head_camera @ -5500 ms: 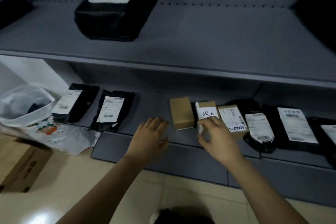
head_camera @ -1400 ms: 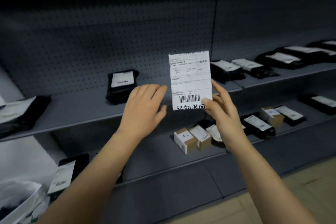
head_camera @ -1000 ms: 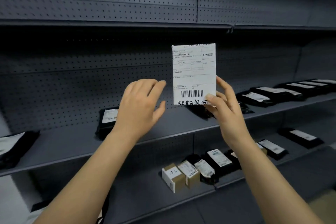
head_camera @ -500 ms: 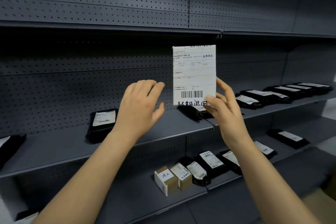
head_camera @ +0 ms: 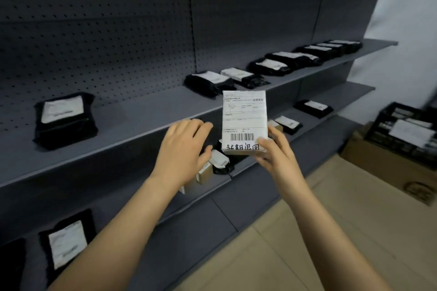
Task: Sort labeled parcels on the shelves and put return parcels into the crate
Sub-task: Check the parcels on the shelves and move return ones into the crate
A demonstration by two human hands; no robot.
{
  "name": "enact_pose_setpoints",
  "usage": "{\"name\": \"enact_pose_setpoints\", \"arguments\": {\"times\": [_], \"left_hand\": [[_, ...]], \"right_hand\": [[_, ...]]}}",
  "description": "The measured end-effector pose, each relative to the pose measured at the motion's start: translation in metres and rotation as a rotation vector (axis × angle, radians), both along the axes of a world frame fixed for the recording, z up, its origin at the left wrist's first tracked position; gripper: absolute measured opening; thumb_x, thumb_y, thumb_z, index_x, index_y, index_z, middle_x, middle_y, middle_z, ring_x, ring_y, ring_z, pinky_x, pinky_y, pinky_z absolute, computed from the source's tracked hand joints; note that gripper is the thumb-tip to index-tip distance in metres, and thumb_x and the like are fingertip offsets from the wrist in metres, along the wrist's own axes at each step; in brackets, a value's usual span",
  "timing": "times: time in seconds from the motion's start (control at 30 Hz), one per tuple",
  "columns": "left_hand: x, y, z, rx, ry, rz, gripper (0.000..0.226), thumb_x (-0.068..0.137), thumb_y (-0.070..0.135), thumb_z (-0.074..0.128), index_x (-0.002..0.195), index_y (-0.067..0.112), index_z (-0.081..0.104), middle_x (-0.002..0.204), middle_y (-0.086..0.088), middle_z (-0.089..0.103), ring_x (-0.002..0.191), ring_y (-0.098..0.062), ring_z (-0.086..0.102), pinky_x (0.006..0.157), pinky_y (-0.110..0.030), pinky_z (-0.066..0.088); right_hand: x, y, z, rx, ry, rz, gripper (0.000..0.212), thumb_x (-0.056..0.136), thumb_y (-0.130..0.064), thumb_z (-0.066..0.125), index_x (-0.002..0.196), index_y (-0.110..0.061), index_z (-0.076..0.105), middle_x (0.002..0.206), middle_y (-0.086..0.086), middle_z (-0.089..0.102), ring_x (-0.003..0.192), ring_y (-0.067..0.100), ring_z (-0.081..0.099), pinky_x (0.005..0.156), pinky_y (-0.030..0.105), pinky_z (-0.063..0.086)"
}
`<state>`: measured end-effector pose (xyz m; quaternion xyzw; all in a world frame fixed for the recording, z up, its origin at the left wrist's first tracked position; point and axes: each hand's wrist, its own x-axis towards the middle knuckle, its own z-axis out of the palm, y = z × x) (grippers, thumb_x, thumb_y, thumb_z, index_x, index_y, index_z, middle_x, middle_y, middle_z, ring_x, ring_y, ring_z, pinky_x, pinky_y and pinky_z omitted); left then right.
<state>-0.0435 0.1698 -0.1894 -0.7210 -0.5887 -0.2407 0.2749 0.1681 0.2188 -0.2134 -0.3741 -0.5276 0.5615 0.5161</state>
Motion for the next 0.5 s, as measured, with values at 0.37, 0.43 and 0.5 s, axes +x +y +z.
{"name": "enact_pose_setpoints", "arguments": {"times": [0.37, 0.43, 0.5], "left_hand": [[0.101, 0.074, -0.064, -0.205, -0.031, -0.147, 0.041, 0.071, 0.024, 0.076, 0.108, 0.013, 0.063, 0.098, -0.003, 0.061, 0.091, -0.026, 0.058, 0.078, -0.038, 0.046], [0.128, 0.100, -0.061, -0.193, -0.025, -0.176, 0.040, 0.072, 0.025, 0.075, 0.108, 0.013, 0.063, 0.098, -0.003, 0.061, 0.091, -0.026, 0.058, 0.079, -0.038, 0.046], [0.157, 0.128, -0.056, -0.182, -0.019, -0.210, 0.040, 0.072, 0.025, 0.074, 0.109, 0.012, 0.063, 0.099, -0.004, 0.061, 0.092, -0.027, 0.058, 0.079, -0.039, 0.046]], "right_hand": [[0.101, 0.029, -0.045, -0.165, -0.063, -0.236, 0.042, 0.091, -0.023, 0.061, 0.130, -0.038, 0.053, 0.103, -0.007, 0.073, 0.102, 0.013, 0.068, 0.087, 0.026, 0.051], [0.126, 0.048, -0.045, -0.162, -0.055, -0.271, 0.043, 0.091, -0.023, 0.061, 0.131, -0.037, 0.053, 0.104, -0.006, 0.073, 0.102, 0.014, 0.067, 0.092, 0.030, 0.051], [0.155, 0.069, -0.042, -0.155, -0.044, -0.307, 0.043, 0.091, -0.023, 0.062, 0.131, -0.037, 0.053, 0.104, -0.008, 0.073, 0.103, 0.014, 0.067, 0.095, 0.033, 0.051]]}}
